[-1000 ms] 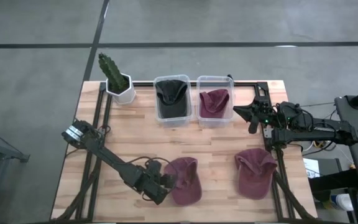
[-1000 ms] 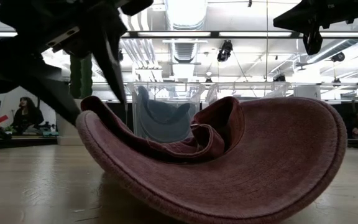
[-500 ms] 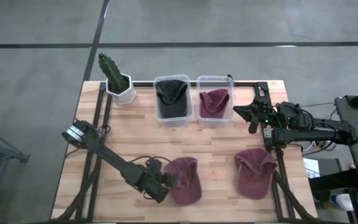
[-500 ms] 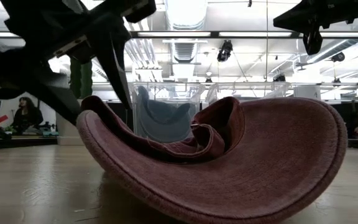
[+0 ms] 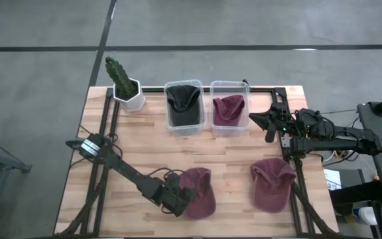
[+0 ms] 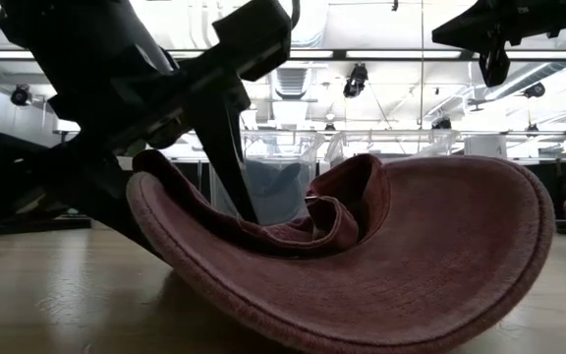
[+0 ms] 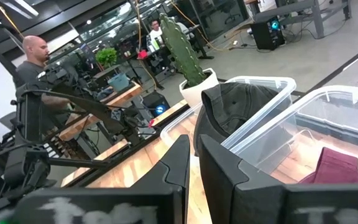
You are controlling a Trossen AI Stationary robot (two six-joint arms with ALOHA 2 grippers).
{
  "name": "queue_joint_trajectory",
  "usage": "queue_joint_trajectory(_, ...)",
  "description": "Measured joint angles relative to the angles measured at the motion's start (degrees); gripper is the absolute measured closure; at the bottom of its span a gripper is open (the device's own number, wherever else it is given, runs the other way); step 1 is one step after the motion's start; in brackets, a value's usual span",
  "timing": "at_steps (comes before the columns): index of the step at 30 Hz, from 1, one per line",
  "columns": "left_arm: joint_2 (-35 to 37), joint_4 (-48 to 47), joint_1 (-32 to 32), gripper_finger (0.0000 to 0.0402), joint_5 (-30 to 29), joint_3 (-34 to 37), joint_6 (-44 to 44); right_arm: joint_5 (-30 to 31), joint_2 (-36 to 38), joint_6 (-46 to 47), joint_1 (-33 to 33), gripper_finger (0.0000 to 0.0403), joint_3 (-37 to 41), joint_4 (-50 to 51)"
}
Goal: Pick & Place hat
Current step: Put the left pink cap into the right transparent bin
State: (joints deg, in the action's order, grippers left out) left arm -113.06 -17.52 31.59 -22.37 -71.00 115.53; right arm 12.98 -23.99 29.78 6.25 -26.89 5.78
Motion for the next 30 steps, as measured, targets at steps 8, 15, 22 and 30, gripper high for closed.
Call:
queue_joint_trajectory(8,-0.3,0.4,-0.1,0.0204,-2.4,0.0,-0.8,0.0,0.0,-0.2,0.0,0.0371,0.0,0.1)
queue_joint_trajectory(15,-0.7,3.2,-0.3,0.0307,-16.3,0.2,-7.7,0.0,0.0,-0.2,0.0,0.0371,0.0,1.4)
queue_joint_trajectory(22,-0.6,3.6,-0.8,0.0388,-17.7,0.2,-9.4,0.0,0.0,-0.2,0.0,0.0371,0.0,3.0)
queue_joint_trajectory(30,-0.2,8.7,-0.6,0.0393,-21.7,0.2,-13.0,0.0,-0.1,-0.2,0.0,0.0371,0.0,3.0)
